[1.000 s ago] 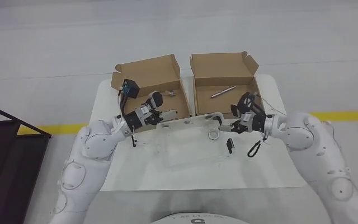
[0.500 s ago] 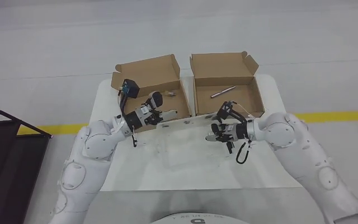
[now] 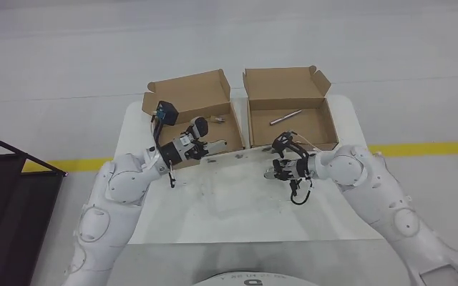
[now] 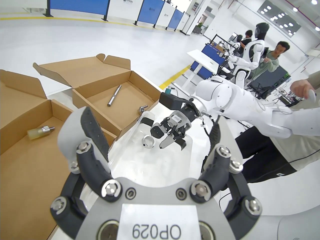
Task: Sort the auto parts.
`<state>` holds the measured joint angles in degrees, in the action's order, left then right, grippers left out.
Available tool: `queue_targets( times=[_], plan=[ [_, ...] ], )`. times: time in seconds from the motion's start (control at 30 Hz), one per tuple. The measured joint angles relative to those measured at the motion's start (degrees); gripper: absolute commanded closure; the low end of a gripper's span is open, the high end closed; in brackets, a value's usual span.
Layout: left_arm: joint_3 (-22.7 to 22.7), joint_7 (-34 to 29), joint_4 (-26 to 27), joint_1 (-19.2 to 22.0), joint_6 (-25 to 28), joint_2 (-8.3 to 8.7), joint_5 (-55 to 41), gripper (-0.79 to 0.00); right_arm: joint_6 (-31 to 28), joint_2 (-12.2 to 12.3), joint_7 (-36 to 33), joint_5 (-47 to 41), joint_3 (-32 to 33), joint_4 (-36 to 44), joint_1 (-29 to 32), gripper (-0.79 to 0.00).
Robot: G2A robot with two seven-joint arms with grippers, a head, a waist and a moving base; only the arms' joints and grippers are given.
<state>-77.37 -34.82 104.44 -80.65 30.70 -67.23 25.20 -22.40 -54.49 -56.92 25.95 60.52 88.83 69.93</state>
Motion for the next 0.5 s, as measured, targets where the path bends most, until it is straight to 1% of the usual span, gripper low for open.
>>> queue_targets(
  times=[0.23, 0.5],
  plan=[
    [0.00, 0.00, 0.00, 0.00, 0.00, 0.00, 0.00, -0.785, 2.21, -1.12, 2.77, 3.91, -3.78, -3.16, -2.72, -0.388],
    [0.00, 0.00, 0.00, 0.00, 0.00, 0.00, 0.00, -0.785, 2.47, -2.68, 2.41, 3.41, -8.55, -6.41, -5.46, -0.372]
  ],
)
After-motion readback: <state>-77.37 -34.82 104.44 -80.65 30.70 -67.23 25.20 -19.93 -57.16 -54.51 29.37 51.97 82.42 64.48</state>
